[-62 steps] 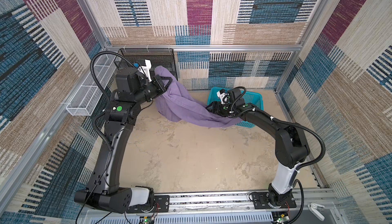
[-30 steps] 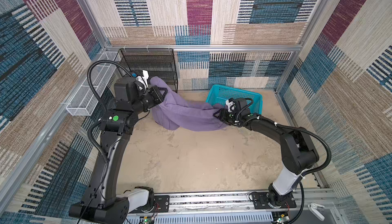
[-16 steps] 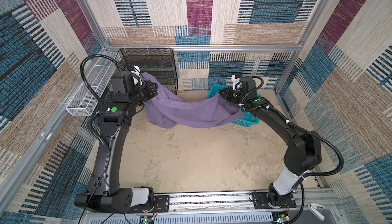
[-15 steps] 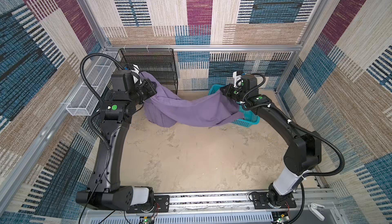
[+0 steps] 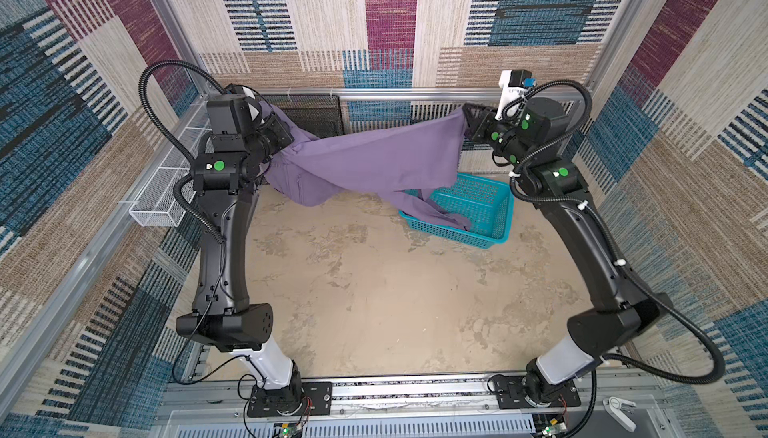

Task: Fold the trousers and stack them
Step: 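Stretch the trousers between both grippers and lay them on the table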

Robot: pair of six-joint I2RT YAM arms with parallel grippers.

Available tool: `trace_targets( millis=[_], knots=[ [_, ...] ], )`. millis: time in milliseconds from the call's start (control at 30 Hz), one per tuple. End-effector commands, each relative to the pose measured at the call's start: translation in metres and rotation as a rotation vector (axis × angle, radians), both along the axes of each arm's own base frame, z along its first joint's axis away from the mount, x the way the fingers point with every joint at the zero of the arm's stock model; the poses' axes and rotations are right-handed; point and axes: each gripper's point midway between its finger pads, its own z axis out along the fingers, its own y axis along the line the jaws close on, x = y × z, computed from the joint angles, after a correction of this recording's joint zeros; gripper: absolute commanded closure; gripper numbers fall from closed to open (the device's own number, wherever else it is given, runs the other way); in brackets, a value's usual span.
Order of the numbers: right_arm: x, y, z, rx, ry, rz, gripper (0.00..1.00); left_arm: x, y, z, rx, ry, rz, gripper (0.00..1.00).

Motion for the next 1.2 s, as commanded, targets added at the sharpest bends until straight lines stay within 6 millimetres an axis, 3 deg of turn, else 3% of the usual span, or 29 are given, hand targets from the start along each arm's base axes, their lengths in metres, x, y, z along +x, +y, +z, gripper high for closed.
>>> trace_targets(
  millis=[0,133,333,500,600,900,1067,1167],
  knots=[
    [-0.032,-0.003,-0.020,0.023,-0.009,0.027,1.00,-0.004,0.019,-0.025,0.054,0.056,0.071,1.00],
    [-0.078,0.008,-0.100,0.009,0.164,0.079,1.00,-0.007,0.029,-0.083,0.036,0.159,0.103,1.00],
    [-0.138,0.019,-0.205,0.009,0.439,0.146,1.00,-0.015,0.032,-0.142,0.022,0.262,0.122,1.00],
    [-0.175,0.020,-0.300,0.058,0.664,0.174,1.00,-0.024,0.031,-0.192,0.010,0.347,0.125,1.00],
    [-0.192,0.022,-0.342,0.057,0.758,0.194,1.00,-0.032,0.031,-0.217,0.008,0.399,0.127,1.00],
    [-0.225,0.013,-0.426,-0.043,0.995,0.168,0.99,-0.073,0.020,-0.283,-0.045,0.530,0.122,1.00],
    [-0.248,0.008,-0.455,-0.075,1.105,0.162,0.97,-0.106,0.022,-0.324,-0.026,0.621,0.167,1.00],
    [-0.250,0.005,-0.455,-0.119,1.108,0.151,0.81,-0.120,0.030,-0.335,-0.017,0.661,0.222,0.81]
  ],
)
